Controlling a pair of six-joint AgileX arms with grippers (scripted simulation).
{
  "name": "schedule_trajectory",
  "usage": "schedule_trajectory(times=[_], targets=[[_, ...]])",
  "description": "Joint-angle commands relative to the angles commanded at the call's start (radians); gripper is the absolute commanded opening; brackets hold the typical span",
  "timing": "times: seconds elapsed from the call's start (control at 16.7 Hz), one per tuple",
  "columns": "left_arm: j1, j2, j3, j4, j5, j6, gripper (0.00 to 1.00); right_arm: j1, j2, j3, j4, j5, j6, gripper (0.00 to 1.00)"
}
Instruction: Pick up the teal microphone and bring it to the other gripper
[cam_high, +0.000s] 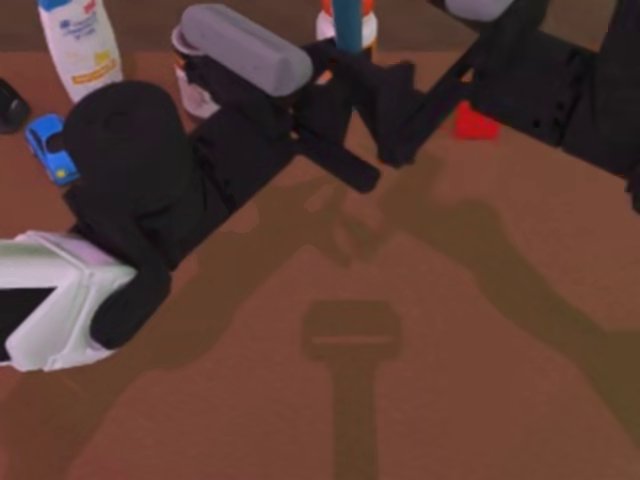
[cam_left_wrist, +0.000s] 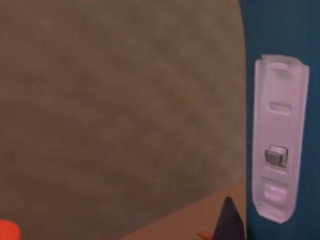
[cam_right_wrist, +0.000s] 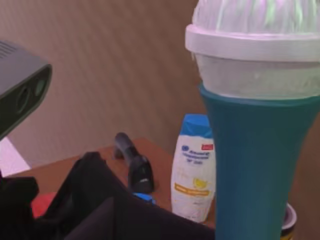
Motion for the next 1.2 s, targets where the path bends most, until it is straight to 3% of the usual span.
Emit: schedule_trajectory(times=[0.24,0.54,1.2], targets=[[0.0,0.0,0.0,0.0,0.0,0.0,0.0,0.045,0.148,0.12,0.026,0.046,0.001,1.0],[0.0,0.0,0.0,0.0,0.0,0.0,0.0,0.05,0.161,0.133,0.029,0.052,0.002,1.0],[0.0,0.0,0.0,0.0,0.0,0.0,0.0,0.05,0.161,0.133,0.029,0.052,0.002,0.17]])
